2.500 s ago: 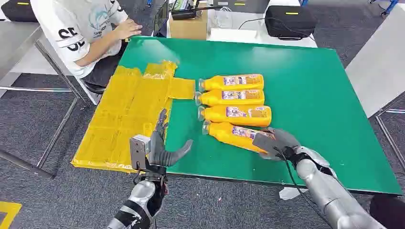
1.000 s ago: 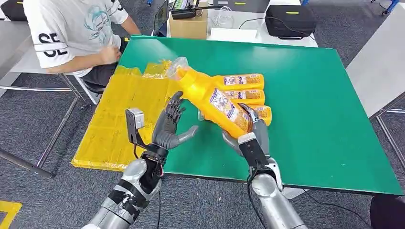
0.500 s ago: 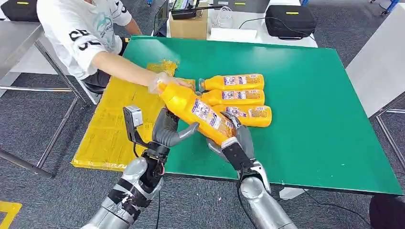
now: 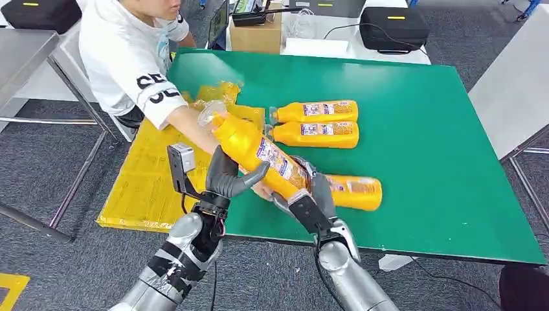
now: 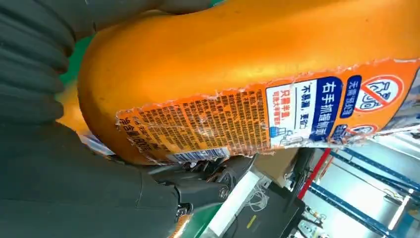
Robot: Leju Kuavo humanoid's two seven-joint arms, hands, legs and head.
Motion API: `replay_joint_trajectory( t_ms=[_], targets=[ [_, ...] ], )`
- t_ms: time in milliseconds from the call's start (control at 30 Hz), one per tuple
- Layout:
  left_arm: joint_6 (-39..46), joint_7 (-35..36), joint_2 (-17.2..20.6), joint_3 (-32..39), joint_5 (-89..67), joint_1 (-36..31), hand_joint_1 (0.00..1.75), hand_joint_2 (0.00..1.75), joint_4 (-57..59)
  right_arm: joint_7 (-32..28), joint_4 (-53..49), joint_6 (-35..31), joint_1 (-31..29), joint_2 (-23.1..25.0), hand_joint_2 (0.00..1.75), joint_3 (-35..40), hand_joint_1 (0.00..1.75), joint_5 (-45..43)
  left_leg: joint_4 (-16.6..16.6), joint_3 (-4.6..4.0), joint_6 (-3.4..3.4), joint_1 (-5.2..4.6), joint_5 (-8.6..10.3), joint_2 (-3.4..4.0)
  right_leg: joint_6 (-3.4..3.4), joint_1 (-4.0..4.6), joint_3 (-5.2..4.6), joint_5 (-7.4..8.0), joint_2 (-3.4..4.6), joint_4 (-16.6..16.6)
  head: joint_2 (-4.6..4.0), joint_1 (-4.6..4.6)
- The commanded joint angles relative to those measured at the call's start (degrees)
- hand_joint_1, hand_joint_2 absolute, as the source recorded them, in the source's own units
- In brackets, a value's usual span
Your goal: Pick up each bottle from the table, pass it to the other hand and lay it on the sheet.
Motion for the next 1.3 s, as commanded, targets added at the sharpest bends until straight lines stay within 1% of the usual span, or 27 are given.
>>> replay_joint_trajectory(
  t_ms=[33,67,133,167,200,267,367,467,500,567,600,633,667,700,733,767,800,833,867,900,933,1033,1100,1133,1200,1233,1300],
  targets=[
    [-3.74,2.28,0.92,1.61,6.41,-2.11,1.75,1.75,3.04,0.79,5.09,0.46,-3.45,-0.75,1.75,2.45,1.75,0.32,-0.05,0.18,-0.04,0.00,-0.06,0.07,-0.06,0.01,0.16,-0.04,0.03,-0.04,0.00,0.00],
    [-3.74,2.28,0.92,1.61,6.41,-2.11,1.75,1.75,3.04,0.79,5.09,0.46,-3.45,-0.75,1.75,2.45,1.75,0.32,-0.04,0.41,-0.07,0.01,-0.16,0.14,-0.11,0.04,0.38,-0.13,0.07,-0.03,0.00,-0.02],
    [-4.08,2.43,0.90,1.77,6.87,-2.12,1.75,1.75,2.99,0.84,5.14,0.37,-3.42,-0.70,1.75,2.33,1.75,0.22,-0.04,0.23,-0.04,-0.01,-0.08,0.08,-0.07,0.01,0.21,-0.07,0.03,-0.02,0.00,-0.04],
    [-4.29,2.36,0.95,1.97,7.34,-2.02,1.75,1.75,2.74,0.93,5.06,0.14,-3.35,-0.57,1.75,1.96,1.33,-0.05,-0.04,0.37,-0.06,0.00,-0.14,0.09,-0.10,0.02,0.34,-0.13,0.02,-0.02,0.00,0.00],
    [-3.66,1.62,1.10,2.41,7.38,-1.87,1.75,1.75,2.19,0.68,4.39,-0.60,-3.15,-0.51,1.75,1.48,0.00,-0.27,-0.03,0.27,-0.05,0.03,-0.10,0.08,-0.08,0.04,0.25,-0.08,0.03,-0.04,-0.02,-0.02],
    [-3.40,1.40,1.51,2.97,7.67,-1.91,1.75,1.75,1.47,0.66,2.55,-1.48,-2.51,-0.40,1.75,0.29,0.00,-1.24,-0.01,0.39,-0.06,0.02,-0.16,0.15,-0.10,0.04,0.36,-0.12,0.08,-0.03,0.00,0.00],
    [-2.72,1.12,2.33,4.26,7.71,-2.20,1.75,1.75,1.50,0.95,-1.07,-2.39,-1.51,-0.89,1.75,-1.80,0.00,-3.02,-0.02,0.27,-0.05,0.01,-0.11,0.08,-0.08,0.03,0.25,-0.10,0.02,-0.01,0.00,0.00],
    [-3.02,1.18,3.03,5.43,8.09,-2.27,1.75,1.75,1.73,1.26,-3.45,-2.10,-0.83,-1.35,1.75,-3.73,0.00,-4.83,0.03,0.54,-0.08,0.02,-0.25,0.18,-0.15,0.05,0.48,-0.22,0.09,0.05,0.00,0.00],
    [-2.68,1.00,3.18,6.06,8.06,-2.37,1.75,1.75,1.92,1.25,-4.44,-2.23,-0.49,-1.52,1.75,-4.54,0.00,-5.32,-0.03,0.22,-0.05,0.00,-0.08,0.08,-0.08,0.01,0.19,-0.08,0.02,0.00,0.00,-0.02],
    [-0.47,-0.14,3.67,6.86,6.57,-3.13,1.75,1.75,2.77,0.99,-5.71,-2.54,-0.12,-1.74,1.75,-5.86,0.00,-6.27,0.04,0.54,-0.10,0.02,-0.26,0.14,-0.16,0.05,0.49,-0.25,0.04,0.06,0.00,-0.02],
    [2.19,-1.47,4.00,7.57,4.64,-4.08,1.75,1.75,4.09,0.74,-7.20,-3.01,0.43,-1.70,1.75,-6.77,0.00,-6.76,-0.02,0.32,-0.07,0.01,-0.12,0.06,-0.10,0.03,0.30,-0.13,-0.01,0.00,0.00,-0.02],
    [2.34,-1.54,4.30,7.95,4.47,-4.59,1.75,1.75,4.48,0.70,-7.85,-3.02,0.53,-1.91,1.75,-7.05,0.00,-6.82,-0.03,0.17,-0.05,0.01,-0.06,0.03,-0.08,0.02,0.16,-0.07,-0.02,-0.01,0.00,-0.02],
    [3.50,-2.41,4.74,8.16,3.13,-5.26,1.75,1.75,5.21,0.65,-8.70,-3.34,0.80,-1.92,1.75,-7.50,0.00,-6.95,-0.01,0.33,-0.07,0.02,-0.13,0.02,-0.11,0.04,0.31,-0.15,-0.05,0.01,0.00,-0.02],
    [3.47,-2.38,4.92,8.37,3.23,-5.38,1.75,1.75,5.31,0.65,-8.83,-3.34,0.80,-1.97,1.75,-7.53,0.00,-6.94,-0.02,0.16,-0.05,0.00,-0.05,0.02,-0.07,0.02,0.14,-0.07,-0.03,0.00,0.00,-0.02],
    [3.47,-2.38,4.92,8.37,3.23,-5.38,1.75,1.75,5.31,0.65,-8.83,-3.34,0.80,-1.97,1.75,-7.53,0.00,-6.94,-0.01,0.33,-0.07,0.02,-0.13,0.04,-0.11,0.04,0.30,-0.14,-0.04,0.02,0.00,-0.02],
    [6.68,-3.87,4.89,8.44,0.17,-6.18,1.75,1.75,6.69,0.73,-9.89,-3.61,1.34,-1.83,1.75,-8.06,0.00,-7.15,-0.01,0.29,-0.07,0.02,-0.11,0.04,-0.10,0.04,0.26,-0.12,-0.02,0.00,0.00,-0.02],
    [6.86,-3.93,4.96,8.76,-0.15,-6.49,1.75,1.75,7.11,0.79,-10.33,-3.60,1.48,-1.85,1.75,-8.24,0.00,-7.23,0.01,0.37,-0.07,0.02,-0.15,0.05,-0.11,0.04,0.34,-0.17,-0.02,0.03,0.00,-0.02],
    [9.22,-5.03,5.52,8.44,-2.99,-7.07,1.75,1.75,7.75,0.71,-10.91,-4.32,1.72,-1.78,1.75,-8.81,0.00,-7.32,-0.01,0.26,-0.06,0.02,-0.09,0.02,-0.09,0.03,0.24,-0.11,-0.05,0.01,0.00,0.00],
    [15.47,-6.95,6.32,8.57,-8.18,-8.04,1.75,1.75,8.99,0.78,-12.13,-4.57,2.17,-1.82,1.75,-9.58,0.00,-7.75,-0.03,0.16,-0.04,0.01,-0.04,0.00,-0.06,0.02,0.13,-0.06,-0.04,-0.01,0.00,-0.02],
    [17.52,-7.50,7.02,8.91,-11.16,-9.05,1.75,1.75,10.17,0.85,-13.48,-4.51,2.55,-1.99,1.75,-10.16,0.00,-7.96,0.01,0.34,-0.07,0.02,-0.13,0.01,-0.11,0.04,0.31,-0.16,-0.06,0.03,0.00,-0.02],
    [17.52,-7.86,7.31,9.78,-12.56,-9.60,1.75,1.75,10.83,0.99,-14.20,-4.24,2.80,-2.06,1.75,-10.57,0.00,-8.06,-0.01,0.24,-0.06,0.01,-0.08,-0.03,-0.10,0.03,0.22,-0.12,-0.09,0.02,0.00,0.00],
    [27.01,-7.73,8.70,10.43,-25.72,-12.37,1.75,1.75,15.36,1.83,-16.22,-3.57,3.51,-1.95,1.75,-12.16,0.00,-8.16,0.00,0.34,-0.08,0.03,-0.13,0.05,-0.11,0.04,0.30,-0.14,-0.02,0.03,0.00,0.00],
    [28.35,-7.55,8.88,11.44,-27.96,-13.14,1.75,1.75,16.34,2.16,-16.55,-3.02,3.53,-1.88,1.75,-12.47,0.00,-8.19,-0.03,0.17,-0.06,0.00,-0.03,0.01,-0.07,0.01,0.13,-0.06,-0.04,0.01,0.00,-0.02],
    [28.35,-7.55,8.88,11.44,-27.96,-13.14,1.75,1.75,16.34,2.16,-16.55,-3.02,3.53,-1.88,1.75,-12.47,0.00,-8.19,0.01,0.33,-0.09,0.03,-0.12,0.03,-0.12,0.05,0.29,-0.14,-0.05,0.04,0.00,0.00],
    [28.26,-7.56,8.67,11.44,-28.09,-13.11,1.75,1.75,16.44,2.16,-16.51,-3.00,3.55,-1.80,1.75,-12.46,0.00,-8.20,-0.02,0.16,-0.06,0.02,-0.03,0.04,-0.07,0.03,0.12,-0.05,-0.01,0.00,0.00,0.00],
    [28.28,-7.57,8.54,11.39,-28.22,-13.04,1.75,1.75,16.47,2.16,-16.46,-2.99,3.56,-1.76,1.75,-12.45,0.00,-8.20,0.03,0.33,-0.08,0.02,-0.13,0.07,-0.10,0.04,0.29,-0.15,-0.01,0.05,0.00,0.00],
    [33.07,-5.49,8.89,11.04,-34.87,-14.49,1.75,1.75,19.59,2.05,-16.42,-2.81,3.53,-1.64,1.75,-12.68,0.00,-7.66,-0.02,0.20,-0.05,0.02,-0.05,0.06,-0.07,0.03,0.16,-0.06,0.00,-0.01,0.00,0.00]
  ],
)
